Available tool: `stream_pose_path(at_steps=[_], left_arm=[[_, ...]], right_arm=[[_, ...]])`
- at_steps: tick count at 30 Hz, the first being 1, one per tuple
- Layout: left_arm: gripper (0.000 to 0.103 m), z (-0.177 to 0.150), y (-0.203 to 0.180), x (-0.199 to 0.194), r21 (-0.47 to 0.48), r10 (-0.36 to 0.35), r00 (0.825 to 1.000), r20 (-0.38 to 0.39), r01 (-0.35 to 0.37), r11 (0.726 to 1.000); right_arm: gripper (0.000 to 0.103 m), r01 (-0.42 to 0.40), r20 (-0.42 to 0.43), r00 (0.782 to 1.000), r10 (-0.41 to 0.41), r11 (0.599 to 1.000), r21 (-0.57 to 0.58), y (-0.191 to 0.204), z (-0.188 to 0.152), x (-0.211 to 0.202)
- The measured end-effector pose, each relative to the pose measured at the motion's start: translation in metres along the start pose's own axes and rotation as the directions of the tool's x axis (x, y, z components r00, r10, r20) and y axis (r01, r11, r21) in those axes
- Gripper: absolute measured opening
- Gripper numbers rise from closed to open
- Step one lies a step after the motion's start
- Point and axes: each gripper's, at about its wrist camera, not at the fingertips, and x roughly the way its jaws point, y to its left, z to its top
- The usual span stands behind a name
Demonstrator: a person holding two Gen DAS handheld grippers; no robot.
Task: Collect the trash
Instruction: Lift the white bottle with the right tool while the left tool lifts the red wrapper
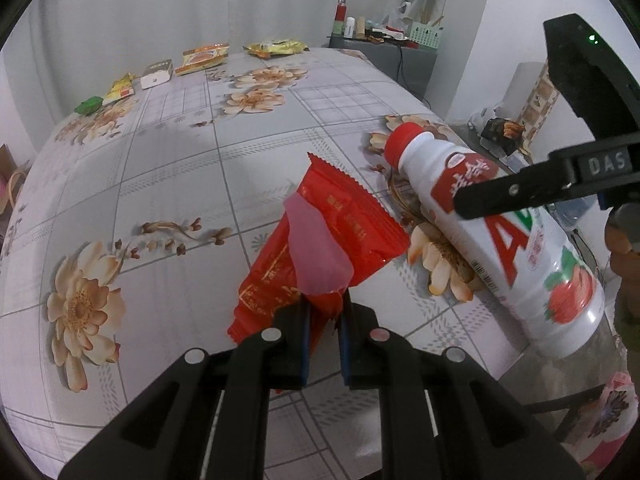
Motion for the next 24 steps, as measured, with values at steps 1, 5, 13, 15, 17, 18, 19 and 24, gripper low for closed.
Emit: stream_pose_path(at_steps=[1,5,13,15,17,18,19,24], left_arm=[[0.011,-0.001,-0.001,0.0,0.001,0.0,1.0,0.001,0.0,1.0],[0.011,-0.001,-0.001,0.0,0.0,0.0,1.0,0.002,0.0,1.0],[0.011,0.0,-0.001,0.0,0.002,0.005,1.0,0.006,-0.005,1.0],[0.011,0.001,-0.002,0.0,0.006,0.01,1.0,0.008,-0.01,1.0],[0.011,0.001,-0.004,-0.001,0.01,0.017,1.0,0.01,-0.017,1.0],[0.011,0.001,-0.004,-0.001,0.013,0.021,1.0,0.012,-0.021,1.0],[0.011,0.001,-0.005,-0.001,0.015,0.024,1.0,0.013,-0.024,1.0],[0.011,0.0,-0.007,-0.002,0.013,0.031,0.999,0.018,-0.031,0.999]], right_arm=[[0.055,-0.004,-0.003,1.0,0.004,1.0,0.005,0.0,0.0,0.001],[0.055,-0.013,0.002,1.0,0.013,1.0,0.025,-0.002,0.001,0.002],[0.055,-0.043,0.004,0.999,0.043,0.998,0.048,-0.008,-0.007,0.0],[0.055,-0.05,0.01,0.999,0.05,0.997,0.055,-0.01,-0.009,-0.001],[0.055,-0.056,0.015,0.998,0.055,0.997,0.061,-0.012,-0.01,-0.003],[0.055,-0.059,0.019,0.998,0.057,0.996,0.063,-0.013,-0.011,-0.004],[0.055,-0.06,0.022,0.998,0.058,0.996,0.064,-0.013,-0.012,-0.004],[0.055,-0.076,0.043,0.996,0.073,0.995,0.071,-0.018,-0.017,-0.011]])
